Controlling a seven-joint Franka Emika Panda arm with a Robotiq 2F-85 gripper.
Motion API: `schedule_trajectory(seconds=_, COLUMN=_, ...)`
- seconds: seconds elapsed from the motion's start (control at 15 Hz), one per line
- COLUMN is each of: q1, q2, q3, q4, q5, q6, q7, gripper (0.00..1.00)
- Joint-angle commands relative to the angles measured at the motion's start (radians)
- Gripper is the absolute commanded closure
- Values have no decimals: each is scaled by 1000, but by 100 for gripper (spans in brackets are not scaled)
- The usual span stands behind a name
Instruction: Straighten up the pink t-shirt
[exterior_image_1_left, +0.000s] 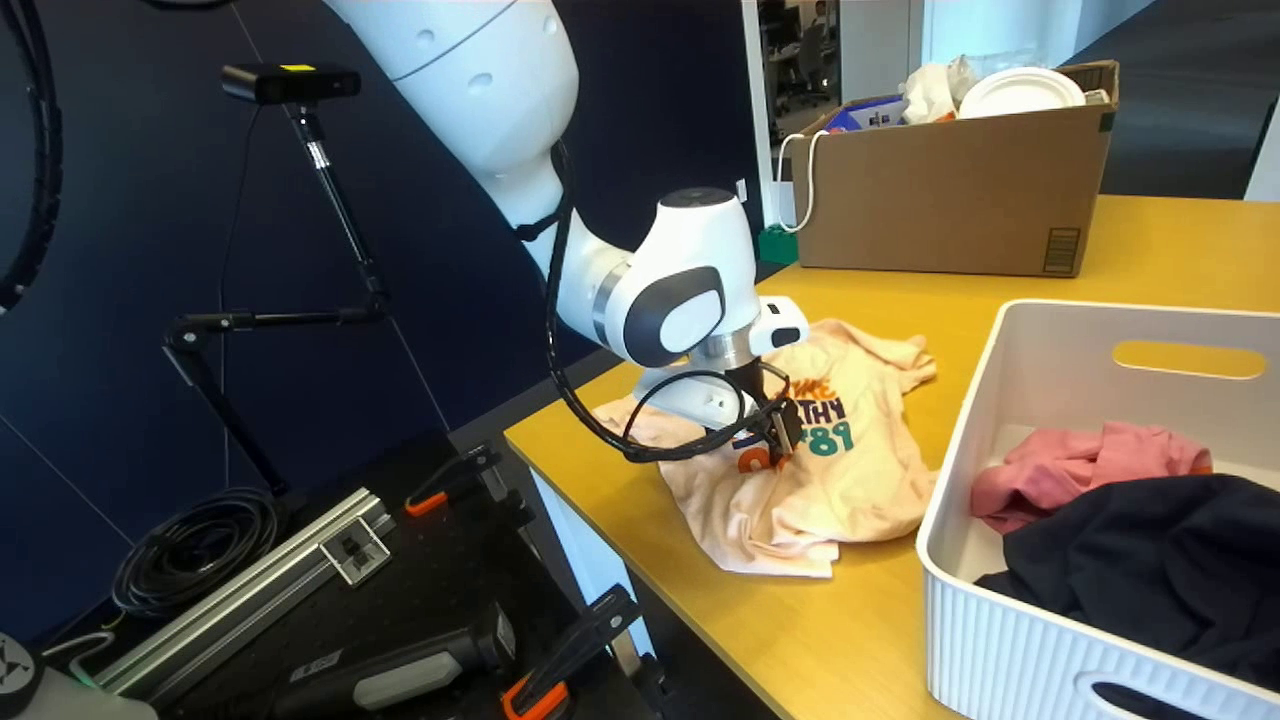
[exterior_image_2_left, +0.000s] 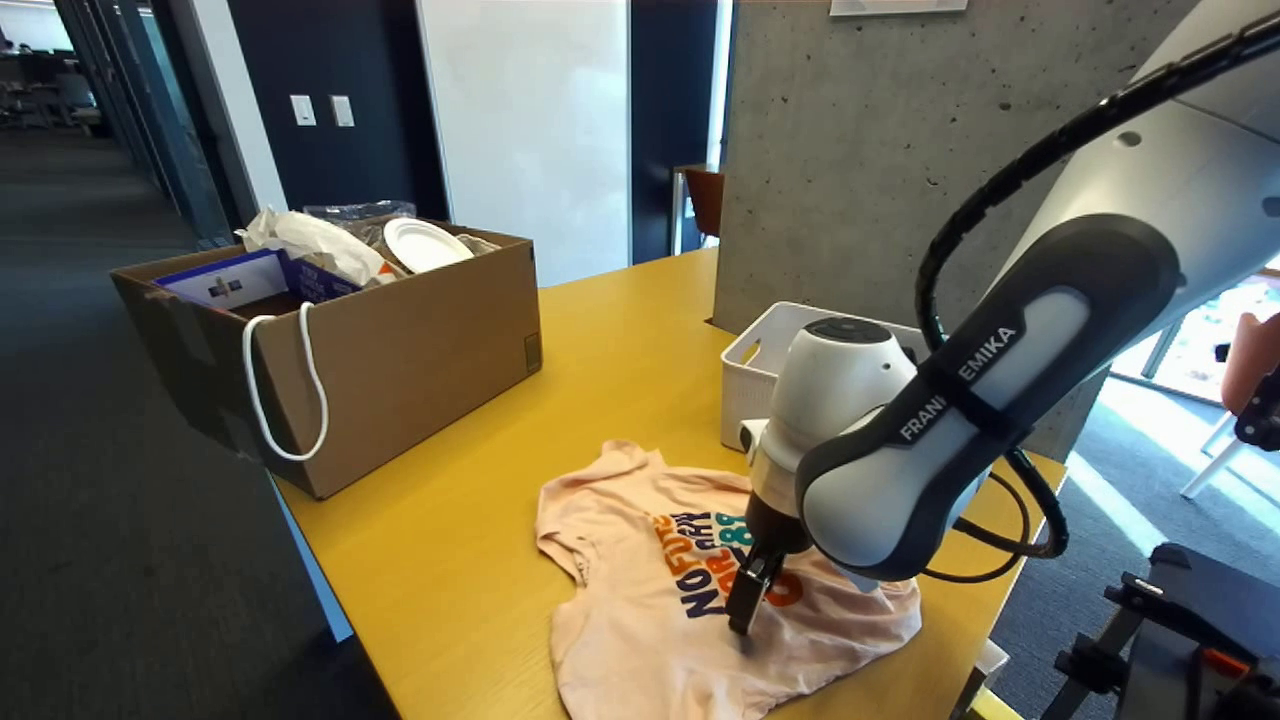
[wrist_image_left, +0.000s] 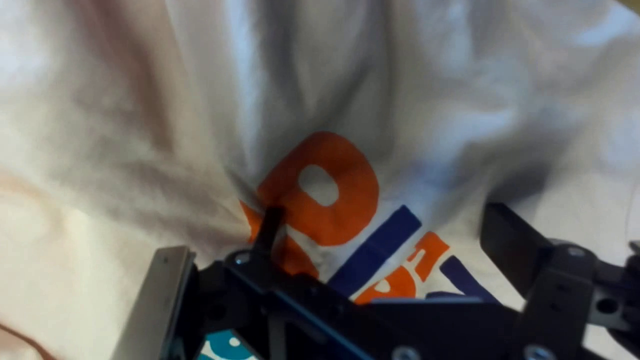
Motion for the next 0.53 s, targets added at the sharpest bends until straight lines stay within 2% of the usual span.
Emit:
schedule_trajectory(seconds=0.0, q1=-35, q2=53, q3=50, q4=79, q5=-12, q6=16, q7=-30, gripper=0)
schedule_trajectory(seconds=0.47, q1=-29, q2=112, q3=48, q4=245, q5=-3, q6=-26, q7=-13, gripper=0)
